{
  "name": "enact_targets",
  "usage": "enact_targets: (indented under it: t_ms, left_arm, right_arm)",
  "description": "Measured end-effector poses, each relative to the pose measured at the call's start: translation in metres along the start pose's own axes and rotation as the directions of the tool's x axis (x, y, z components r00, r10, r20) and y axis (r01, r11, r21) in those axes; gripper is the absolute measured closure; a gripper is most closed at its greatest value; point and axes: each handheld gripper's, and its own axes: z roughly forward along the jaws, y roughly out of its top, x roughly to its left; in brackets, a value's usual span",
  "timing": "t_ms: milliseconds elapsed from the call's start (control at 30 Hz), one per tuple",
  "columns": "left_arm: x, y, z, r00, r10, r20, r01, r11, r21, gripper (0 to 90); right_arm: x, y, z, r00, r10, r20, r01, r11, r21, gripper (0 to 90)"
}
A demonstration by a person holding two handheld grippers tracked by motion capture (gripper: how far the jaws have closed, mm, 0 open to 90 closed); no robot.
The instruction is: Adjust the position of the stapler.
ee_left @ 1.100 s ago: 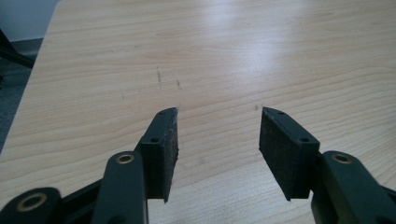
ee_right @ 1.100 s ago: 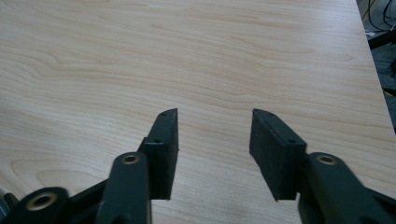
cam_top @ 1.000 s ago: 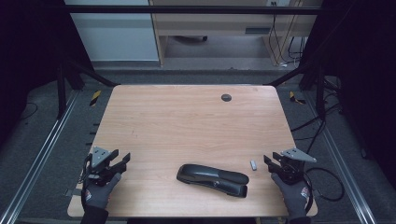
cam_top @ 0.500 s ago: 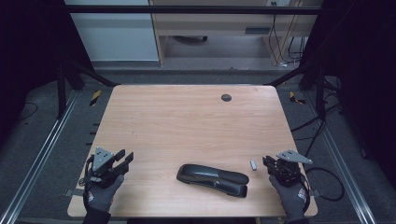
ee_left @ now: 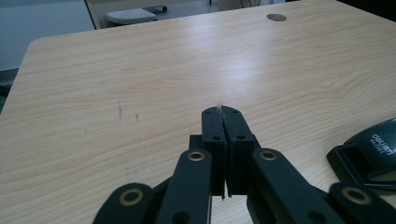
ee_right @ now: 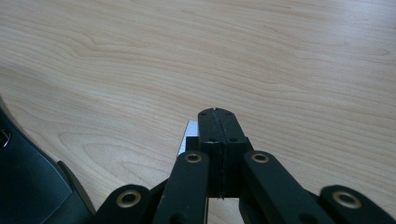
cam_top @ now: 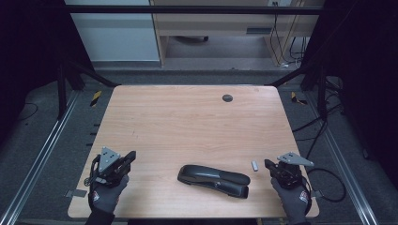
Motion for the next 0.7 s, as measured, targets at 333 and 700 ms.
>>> enact_targets:
  t_ms: [333,700]
  left_arm:
    - [-0.013,0.012,0.006,0.9988,0.033,0.035,-0.033,0.9994,-0.007,90.0]
    - [-0.035,0.029,0.022,0.9957,0.056,0.073,-0.055,0.9984,-0.012,90.0]
  right_arm:
    - [0.002,0.000,-0.001,0.9999,-0.012,0.002,0.012,0.9999,-0.010,90.0]
    - [0.002,0.002,-0.001,1.0000,-0.008,0.003,0.008,0.9996,-0.026,90.0]
